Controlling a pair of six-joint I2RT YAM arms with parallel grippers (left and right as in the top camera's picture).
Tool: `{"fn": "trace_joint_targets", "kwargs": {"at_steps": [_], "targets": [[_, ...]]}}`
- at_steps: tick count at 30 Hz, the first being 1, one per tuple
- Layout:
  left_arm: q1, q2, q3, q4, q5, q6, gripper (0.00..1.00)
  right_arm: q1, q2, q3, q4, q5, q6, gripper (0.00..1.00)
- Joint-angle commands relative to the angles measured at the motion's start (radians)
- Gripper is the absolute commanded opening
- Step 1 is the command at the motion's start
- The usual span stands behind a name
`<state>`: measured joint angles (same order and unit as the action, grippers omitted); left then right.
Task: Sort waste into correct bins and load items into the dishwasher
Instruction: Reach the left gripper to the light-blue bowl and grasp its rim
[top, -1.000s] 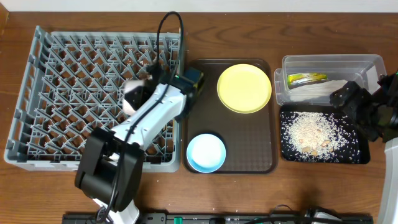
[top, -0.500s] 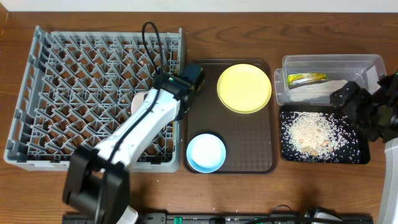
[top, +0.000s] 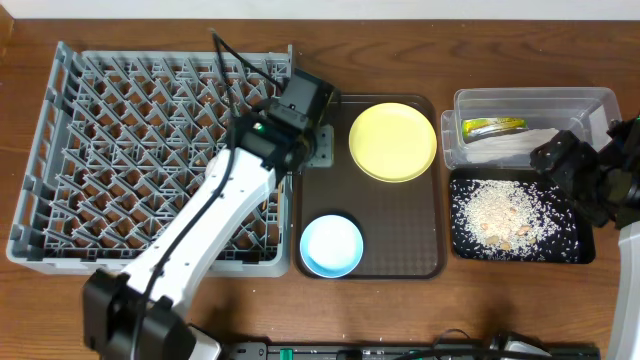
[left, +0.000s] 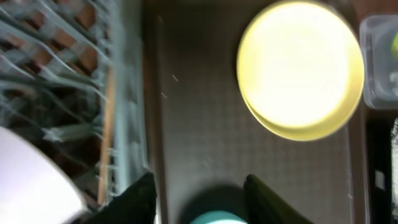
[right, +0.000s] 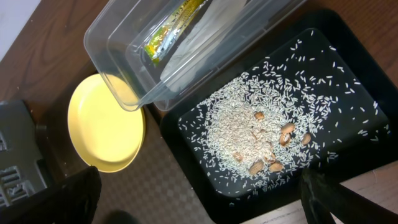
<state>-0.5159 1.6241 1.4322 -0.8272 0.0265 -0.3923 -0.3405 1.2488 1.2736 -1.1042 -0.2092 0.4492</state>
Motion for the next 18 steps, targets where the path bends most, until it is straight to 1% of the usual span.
{"fn": "trace_joint_targets", "kwargs": {"at_steps": [1,5,6,7,8,9,10,13,18], "targets": [[-0.010,0.016,-0.009,-0.043,0.090,0.006,0.42,-0.012,-0.013,-0.001,-0.002,-0.002,0.010,0.99],[-0.011,0.001,-0.009,-0.107,0.013,-0.054,0.28,-0.012,-0.013,-0.001,-0.002,-0.002,0.010,0.99],[-0.011,-0.002,-0.009,-0.111,0.010,-0.054,0.26,-0.012,-0.013,-0.001,-0.002,-0.002,0.010,0.99],[-0.012,-0.003,-0.009,-0.117,0.013,-0.056,0.21,-0.012,-0.013,-0.001,-0.002,-0.002,0.010,0.99],[-0.015,-0.003,-0.009,-0.126,0.017,-0.061,0.19,-0.012,-0.013,-0.001,-0.002,-0.002,0.010,0.99],[-0.021,-0.003,-0.009,-0.137,0.018,-0.070,0.11,-0.012,-0.013,-0.001,-0.002,-0.002,0.010,0.99],[-0.029,-0.002,-0.009,-0.150,0.019,-0.075,0.08,-0.012,-0.013,-0.001,-0.002,-0.002,0.010,0.99],[-0.079,-0.002,-0.011,-0.183,0.018,-0.071,0.08,-0.012,-0.013,-0.001,-0.002,-0.002,0.010,0.99],[-0.192,-0.002,-0.042,-0.185,0.013,-0.014,0.08,-0.012,-0.013,-0.001,-0.002,-0.002,0.010,0.99]]}}
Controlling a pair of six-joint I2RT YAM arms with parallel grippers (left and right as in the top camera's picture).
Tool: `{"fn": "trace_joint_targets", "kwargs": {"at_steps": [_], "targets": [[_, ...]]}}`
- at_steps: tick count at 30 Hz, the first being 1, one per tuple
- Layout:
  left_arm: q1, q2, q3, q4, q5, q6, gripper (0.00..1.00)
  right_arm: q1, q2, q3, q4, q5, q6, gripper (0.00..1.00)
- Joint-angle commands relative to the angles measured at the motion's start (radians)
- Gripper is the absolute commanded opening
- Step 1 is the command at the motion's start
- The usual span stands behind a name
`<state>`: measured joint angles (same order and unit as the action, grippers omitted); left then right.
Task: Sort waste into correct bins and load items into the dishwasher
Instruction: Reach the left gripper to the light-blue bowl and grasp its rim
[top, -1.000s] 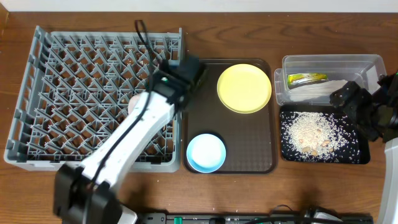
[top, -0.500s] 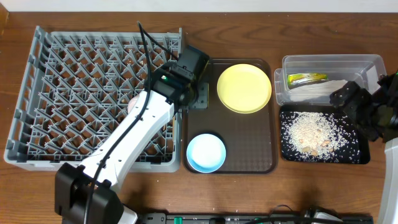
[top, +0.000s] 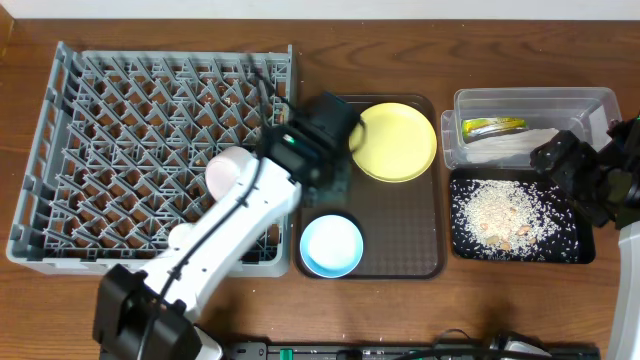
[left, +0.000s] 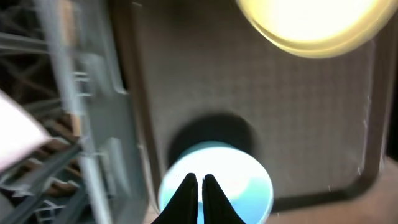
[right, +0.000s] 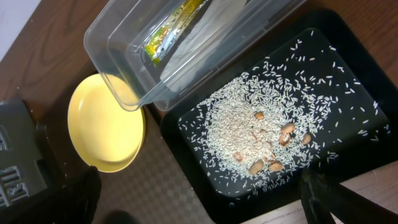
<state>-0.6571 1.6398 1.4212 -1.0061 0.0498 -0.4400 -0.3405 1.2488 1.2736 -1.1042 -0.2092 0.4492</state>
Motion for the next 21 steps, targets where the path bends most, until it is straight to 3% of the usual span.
{"fn": "trace_joint_targets", "kwargs": {"at_steps": [1,10,21], "targets": [[-0.071,-0.015,-0.044,-0.003,-0.010,0.040,0.08,-0.012,-0.013,-0.001,-0.002,-0.002,0.010,0.99],[-0.148,0.050,-0.188,0.074,-0.008,0.039,0.08,-0.012,-0.013,-0.001,-0.002,-0.002,0.010,0.99],[-0.148,0.167,-0.190,0.137,0.099,0.047,0.08,-0.012,-0.013,-0.001,-0.002,-0.002,0.010,0.99]]}}
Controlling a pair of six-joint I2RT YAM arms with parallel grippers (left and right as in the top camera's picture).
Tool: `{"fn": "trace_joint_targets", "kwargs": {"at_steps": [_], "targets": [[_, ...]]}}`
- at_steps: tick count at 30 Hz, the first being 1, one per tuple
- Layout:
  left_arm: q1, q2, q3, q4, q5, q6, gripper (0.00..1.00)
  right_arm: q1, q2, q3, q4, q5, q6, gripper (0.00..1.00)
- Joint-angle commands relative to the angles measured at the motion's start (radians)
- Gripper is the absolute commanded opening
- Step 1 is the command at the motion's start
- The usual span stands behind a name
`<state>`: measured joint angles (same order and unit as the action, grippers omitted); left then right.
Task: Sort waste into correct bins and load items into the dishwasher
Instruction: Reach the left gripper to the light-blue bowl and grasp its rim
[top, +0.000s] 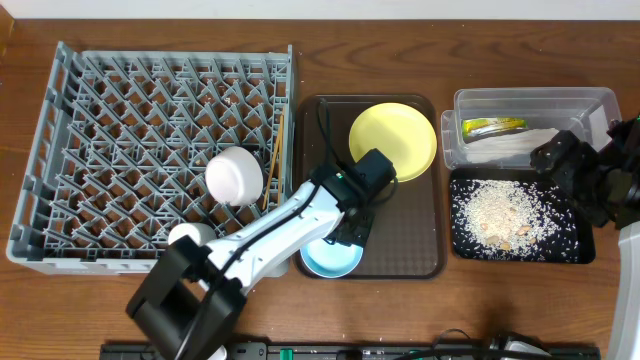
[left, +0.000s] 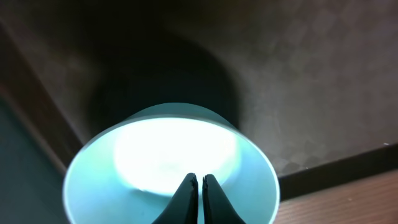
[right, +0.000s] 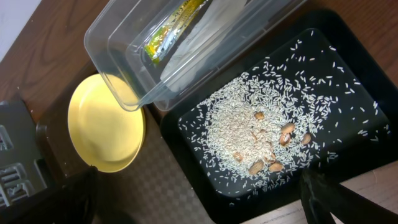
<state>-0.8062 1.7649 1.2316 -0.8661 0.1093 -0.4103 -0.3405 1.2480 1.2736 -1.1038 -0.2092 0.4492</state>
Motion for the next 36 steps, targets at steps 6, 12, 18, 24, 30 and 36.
{"fn": "trace_joint_targets", "kwargs": {"at_steps": [6,12,18,24,30,36], "targets": [[-0.017,0.093,0.000,0.037,0.121,0.039,0.08,-0.012,-0.012,-0.001,-0.002,-0.002,0.010,0.99],[-0.043,0.090,0.011,0.193,0.324,0.161,0.08,-0.012,-0.012,-0.001,-0.002,-0.002,0.010,0.99],[-0.048,0.090,0.054,0.269,0.408,0.256,0.08,-0.012,-0.012,-0.001,-0.002,-0.002,0.010,0.99],[-0.037,0.070,0.134,0.122,0.255,0.284,0.16,-0.012,-0.012,-0.001,-0.002,-0.002,0.010,0.99],[0.032,0.037,0.158,-0.058,-0.054,0.167,0.42,-0.012,-0.012,-0.001,-0.002,-0.002,0.010,0.99],[0.118,0.048,0.085,-0.002,-0.040,0.166,0.57,-0.012,-0.012,-0.001,-0.002,-0.002,0.010,0.99]]}}
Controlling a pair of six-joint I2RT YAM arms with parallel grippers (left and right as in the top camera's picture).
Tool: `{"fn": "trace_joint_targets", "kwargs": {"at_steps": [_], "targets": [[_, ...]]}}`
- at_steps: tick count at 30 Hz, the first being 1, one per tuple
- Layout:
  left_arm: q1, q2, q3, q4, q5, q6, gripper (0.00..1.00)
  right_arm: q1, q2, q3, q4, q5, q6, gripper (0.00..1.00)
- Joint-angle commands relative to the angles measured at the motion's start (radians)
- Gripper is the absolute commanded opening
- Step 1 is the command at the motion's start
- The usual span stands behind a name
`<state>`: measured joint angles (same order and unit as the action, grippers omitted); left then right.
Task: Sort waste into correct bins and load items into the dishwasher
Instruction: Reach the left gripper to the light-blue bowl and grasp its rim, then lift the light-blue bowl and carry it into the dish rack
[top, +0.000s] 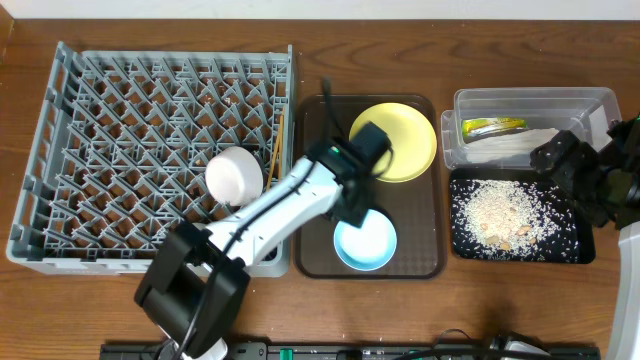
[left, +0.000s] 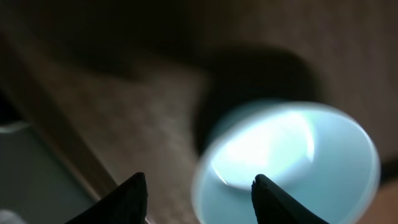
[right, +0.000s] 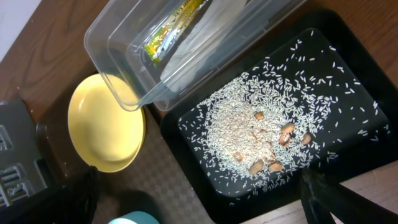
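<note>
A light blue bowl (top: 365, 243) sits on the dark tray (top: 415, 250), near its front edge; it also shows as a blue bowl (left: 292, 162) in the left wrist view and at the bottom edge (right: 134, 219) of the right wrist view. My left gripper (top: 352, 205) hovers open just behind and left of the bowl, and the left gripper (left: 202, 199) holds nothing. A yellow plate (top: 393, 140) lies at the tray's back. My right gripper (top: 565, 160) is open over the bins, seen as the right gripper (right: 199, 208).
The grey dish rack (top: 60, 150) on the left holds a white cup (top: 234, 175) and chopsticks (top: 275, 150). A clear bin (top: 530, 100) with a wrapper (top: 492, 127) stands at the back right. A black bin (top: 575, 250) with rice and nuts is in front of it.
My left gripper was shut low over the blue bowl; it is open now. The bowl sits further right on the tray. The right arm has not moved.
My left gripper was open at the rack's right edge, with the white cup close by. Then it was shut over the tray, the cup resting in the rack. Then it stood shut right over the blue bowl. Now it is open and the bowl has shifted right.
</note>
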<state>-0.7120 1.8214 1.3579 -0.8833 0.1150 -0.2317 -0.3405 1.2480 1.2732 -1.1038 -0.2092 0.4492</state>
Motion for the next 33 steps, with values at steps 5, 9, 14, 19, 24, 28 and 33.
{"fn": "trace_joint_targets", "kwargs": {"at_steps": [5,9,14,19,24,28,33], "targets": [[0.033,0.018,-0.122,0.122,0.085,0.059,0.53,-0.012,-0.012,-0.001,-0.002,-0.002,0.010,0.99],[0.033,0.053,-0.145,0.126,0.097,0.059,0.43,-0.012,-0.012,-0.001,-0.002,-0.002,0.010,0.99],[0.032,0.074,-0.146,0.142,0.190,0.067,0.26,-0.012,-0.012,-0.001,-0.002,-0.002,0.010,0.99],[0.030,0.076,-0.146,0.175,0.190,0.066,0.08,-0.012,-0.012,-0.001,-0.002,-0.002,0.010,0.99],[0.033,0.064,-0.118,0.150,0.191,0.066,0.07,-0.012,-0.012,-0.001,-0.002,-0.002,0.010,0.99],[0.055,-0.001,-0.019,0.077,0.155,0.026,0.07,-0.012,-0.012,-0.001,-0.002,-0.002,0.010,0.99],[0.090,-0.129,0.095,-0.009,-0.196,-0.027,0.08,-0.012,-0.012,-0.001,-0.002,-0.002,0.010,0.99]]}}
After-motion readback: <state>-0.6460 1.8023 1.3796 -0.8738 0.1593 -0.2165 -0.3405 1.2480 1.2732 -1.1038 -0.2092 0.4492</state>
